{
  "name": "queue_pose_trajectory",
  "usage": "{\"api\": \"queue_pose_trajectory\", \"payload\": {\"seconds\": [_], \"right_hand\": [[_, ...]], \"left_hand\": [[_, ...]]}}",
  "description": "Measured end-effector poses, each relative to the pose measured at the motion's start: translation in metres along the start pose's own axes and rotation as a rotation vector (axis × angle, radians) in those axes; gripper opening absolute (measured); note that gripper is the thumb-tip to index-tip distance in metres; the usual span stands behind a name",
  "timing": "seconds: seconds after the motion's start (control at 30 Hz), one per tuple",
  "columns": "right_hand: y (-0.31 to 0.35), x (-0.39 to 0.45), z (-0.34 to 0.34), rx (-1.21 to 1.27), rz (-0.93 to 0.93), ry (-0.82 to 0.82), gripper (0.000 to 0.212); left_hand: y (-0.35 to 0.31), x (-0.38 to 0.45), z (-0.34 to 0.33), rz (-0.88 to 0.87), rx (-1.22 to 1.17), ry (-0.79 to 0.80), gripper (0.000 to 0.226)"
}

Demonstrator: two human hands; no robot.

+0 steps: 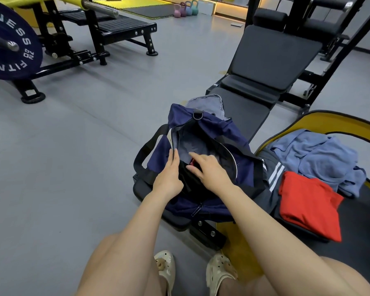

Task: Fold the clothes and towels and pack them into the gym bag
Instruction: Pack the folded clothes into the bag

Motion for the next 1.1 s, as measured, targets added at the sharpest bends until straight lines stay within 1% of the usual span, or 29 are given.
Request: {"api": "queue_pose_trajectory", "payload": {"seconds": [0.07,0.17,0.2,0.27,0.3,0.33,0.37,0.43,0.47,0.53,0.67,0.83,0.9,0.97,1.07,1.1], "right_hand": [[-0.018,-0.002,0.005,0.101,-0.070,-0.078,0.054],[-0.048,-0.008,0.006,0.034,-0.173,-0.050,0.072],[-0.053,-0.012,0.009,-0.007,-0.157,-0.095,0.076],[-0.057,-0.021,0.023,-0.125,-0.091,-0.304,0.072],[-0.064,-0.026,0.029,-0.145,-0.128,-0.412,0.066],[-0.075,-0.030,0.033,-0.110,-0.224,-0.471,0.060],[-0.087,-0.031,0.033,-0.015,-0.351,-0.443,0.053],[-0.107,-0.031,0.022,0.177,-0.588,-0.251,0.034],[-0.111,-0.032,0.019,0.246,-0.639,-0.193,0.026],[-0.110,-0.031,0.025,0.289,-0.626,-0.223,0.020],[-0.093,-0.031,0.056,0.217,-0.497,-0.326,0.017],[-0.058,-0.034,0.120,0.056,-0.312,-0.493,0.019],[-0.048,-0.035,0.135,-0.033,-0.275,-0.538,0.019],[-0.049,-0.032,0.130,-0.123,-0.296,-0.504,0.018],[-0.062,-0.027,0.096,-0.239,-0.336,-0.348,0.006],[-0.066,-0.028,0.085,-0.293,-0.326,-0.337,0.016]], "left_hand": [[0.003,0.001,-0.001,0.002,-0.015,0.007,0.096],[0.006,0.003,-0.002,0.003,-0.047,0.009,0.097],[0.007,0.003,-0.002,0.006,-0.050,0.007,0.098],[0.007,0.005,-0.002,0.015,-0.052,0.007,0.098],[0.007,0.005,-0.003,0.016,-0.051,0.010,0.098],[0.007,0.005,-0.003,0.016,-0.047,0.014,0.099],[0.007,0.004,-0.004,0.018,-0.043,0.017,0.099],[0.006,0.003,-0.004,0.025,-0.040,0.018,0.098],[0.006,0.003,-0.004,0.026,-0.040,0.018,0.098],[0.005,0.002,-0.003,0.029,-0.043,0.015,0.097],[0.004,0.001,0.003,0.028,-0.058,-0.018,0.098],[-0.004,-0.002,0.015,-0.004,-0.096,-0.118,0.096],[-0.004,-0.002,0.021,0.010,-0.130,-0.175,0.094],[-0.003,-0.003,0.022,0.022,-0.129,-0.182,0.093],[-0.004,-0.005,0.016,-0.006,-0.069,-0.097,0.093],[-0.004,-0.005,0.013,-0.010,-0.044,-0.071,0.093]]}}
Point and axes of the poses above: each hand's wrist, its own x-axis towards the middle knuckle, its own z-axis out of the back of the hand, y = z × x, the point moved 6 cm from there along x, towards the middle knuckle, and after that the axes turned 8 degrees about -z, right-handed, at the moved point
